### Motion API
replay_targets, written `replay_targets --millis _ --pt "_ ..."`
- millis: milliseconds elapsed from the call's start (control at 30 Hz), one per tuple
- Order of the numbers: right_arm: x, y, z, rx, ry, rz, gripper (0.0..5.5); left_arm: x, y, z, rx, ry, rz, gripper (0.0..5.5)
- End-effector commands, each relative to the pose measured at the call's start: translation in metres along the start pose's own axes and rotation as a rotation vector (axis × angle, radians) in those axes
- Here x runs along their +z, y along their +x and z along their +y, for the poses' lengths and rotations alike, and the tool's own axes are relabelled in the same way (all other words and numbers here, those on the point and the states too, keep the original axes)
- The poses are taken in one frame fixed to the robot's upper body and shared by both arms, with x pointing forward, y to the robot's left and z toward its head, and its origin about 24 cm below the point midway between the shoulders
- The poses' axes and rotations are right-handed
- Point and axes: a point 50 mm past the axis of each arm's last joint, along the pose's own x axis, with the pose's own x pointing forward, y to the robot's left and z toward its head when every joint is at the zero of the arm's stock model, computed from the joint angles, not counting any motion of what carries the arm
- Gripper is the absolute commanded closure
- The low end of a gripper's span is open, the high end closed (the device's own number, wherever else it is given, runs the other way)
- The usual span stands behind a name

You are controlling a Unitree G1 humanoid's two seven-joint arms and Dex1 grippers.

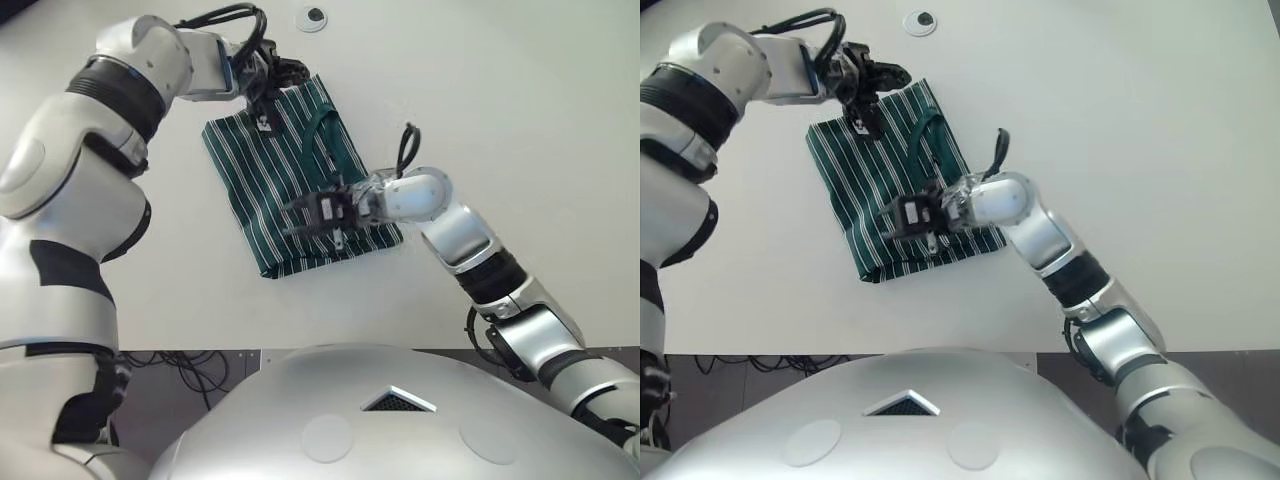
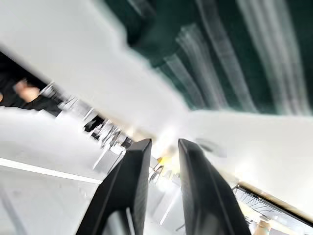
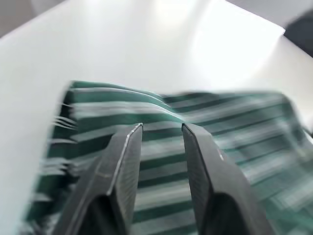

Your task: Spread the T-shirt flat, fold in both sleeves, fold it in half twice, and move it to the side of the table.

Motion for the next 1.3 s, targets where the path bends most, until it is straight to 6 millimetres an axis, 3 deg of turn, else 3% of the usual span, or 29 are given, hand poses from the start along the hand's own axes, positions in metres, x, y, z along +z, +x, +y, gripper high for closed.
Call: replay_targets --millis 33,67,133,267,367,467,633,867,1067,1133,1300 --pt "-0.019 -0.056 -0.009 -0.142 0.104 0.012 4.02 -0.011 -0.044 -0.014 0.281 -0.409 0.147 4.55" --pt "-0.023 -0.067 -0.010 -0.174 0.118 0.009 4.02 -0.006 -0.055 -0.017 0.353 -0.512 0.158 4.55" --pt "-0.031 -0.095 -0.008 -0.247 0.143 -0.005 4.02 0.022 -0.081 -0.029 0.470 -0.758 0.111 4.55" --pt "-0.041 -0.148 0.011 -0.346 0.168 -0.009 3.83 0.122 -0.138 -0.045 0.480 -1.208 -0.066 4.28" --pt "-0.045 -0.160 0.041 -0.286 0.122 0.057 3.30 0.173 -0.164 -0.044 0.384 -1.438 -0.134 3.74" --pt "-0.050 -0.152 0.069 -0.209 0.043 0.105 2.84 0.218 -0.164 -0.045 0.244 -1.582 -0.179 3.36" --pt "-0.062 -0.143 0.083 -0.159 -0.056 0.157 2.57 0.237 -0.154 -0.042 0.141 -1.530 -0.179 3.12" --pt "-0.070 -0.110 0.072 -0.166 -0.267 0.174 2.57 0.237 -0.145 -0.041 0.131 -1.355 -0.143 3.12" --pt "-0.078 -0.089 0.072 -0.093 -0.349 0.195 2.57 0.245 -0.140 -0.043 0.105 -1.296 -0.149 3.12" --pt "-0.080 -0.084 0.072 -0.069 -0.360 0.195 2.53 0.248 -0.138 -0.043 0.096 -1.302 -0.166 3.38" --pt "-0.083 -0.080 0.071 -0.039 -0.380 0.204 3.39 0.249 -0.136 -0.043 0.093 -1.304 -0.168 4.09"
